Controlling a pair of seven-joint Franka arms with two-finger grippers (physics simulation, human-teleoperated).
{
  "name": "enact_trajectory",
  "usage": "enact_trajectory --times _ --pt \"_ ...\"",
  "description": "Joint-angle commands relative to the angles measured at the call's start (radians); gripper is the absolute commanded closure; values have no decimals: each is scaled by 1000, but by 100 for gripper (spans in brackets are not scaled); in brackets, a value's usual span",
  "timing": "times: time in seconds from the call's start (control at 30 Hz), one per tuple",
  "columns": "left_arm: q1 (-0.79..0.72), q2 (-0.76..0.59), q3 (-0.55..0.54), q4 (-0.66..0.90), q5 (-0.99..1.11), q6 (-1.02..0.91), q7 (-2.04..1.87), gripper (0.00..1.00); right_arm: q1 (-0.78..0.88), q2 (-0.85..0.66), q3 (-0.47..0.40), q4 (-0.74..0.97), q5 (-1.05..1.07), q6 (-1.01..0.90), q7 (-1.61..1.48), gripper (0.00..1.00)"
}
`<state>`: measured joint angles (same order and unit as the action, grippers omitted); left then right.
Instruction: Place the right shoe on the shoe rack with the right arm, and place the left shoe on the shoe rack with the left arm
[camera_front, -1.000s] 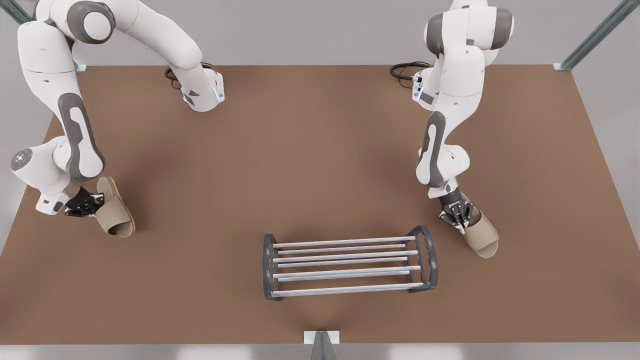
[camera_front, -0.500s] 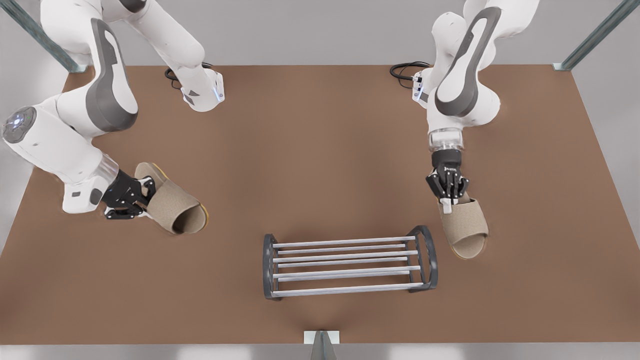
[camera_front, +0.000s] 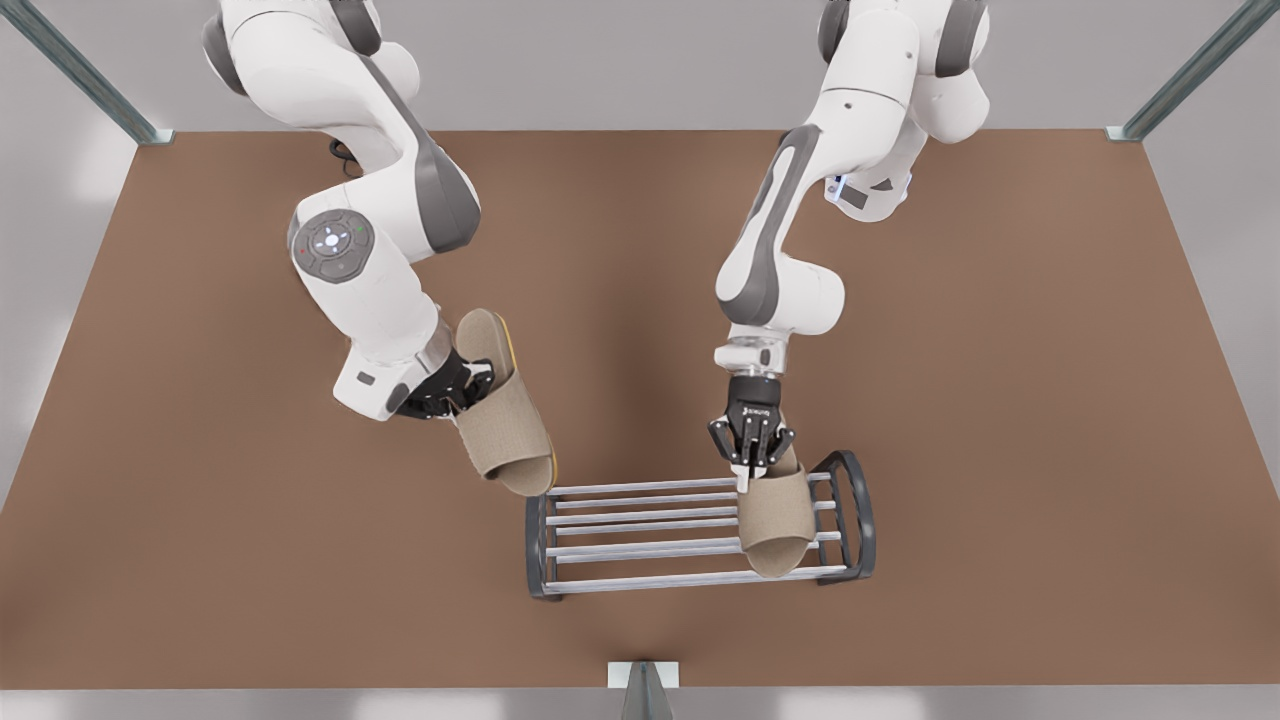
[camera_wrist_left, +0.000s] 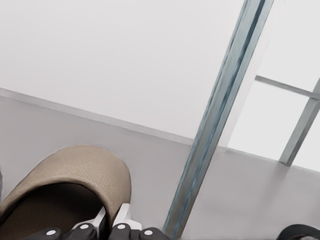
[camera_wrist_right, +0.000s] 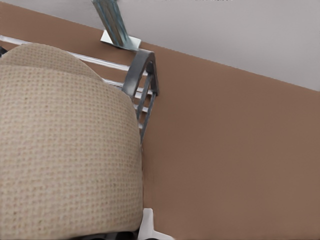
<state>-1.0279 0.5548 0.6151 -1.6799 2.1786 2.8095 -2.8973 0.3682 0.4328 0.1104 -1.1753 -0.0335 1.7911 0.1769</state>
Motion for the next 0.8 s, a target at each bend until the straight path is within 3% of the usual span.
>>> enact_trajectory --times 0.0,0.07,0.33,0.37,0.4,0.43,0.77 --pt "3 33 0 12 -8 13 -815 79 44 46 -20 60 -14 30 845 79" --pt "63 68 -47 48 -6 13 -813 79 127 141 -107 181 -13 22 842 79" --pt "144 117 -106 83 -3 13 -810 79 195 233 -124 267 -11 73 901 79" --pt "147 119 -107 83 1 13 -807 58 204 233 -123 266 -13 73 905 79" --pt "149 120 -106 83 0 13 -806 12 221 239 -124 267 -13 85 932 79" --pt "149 131 -106 83 -2 13 -804 0 241 242 -147 266 -13 96 932 79" --pt "138 131 -106 108 -13 15 -810 0 285 342 -183 264 -85 278 914 79"
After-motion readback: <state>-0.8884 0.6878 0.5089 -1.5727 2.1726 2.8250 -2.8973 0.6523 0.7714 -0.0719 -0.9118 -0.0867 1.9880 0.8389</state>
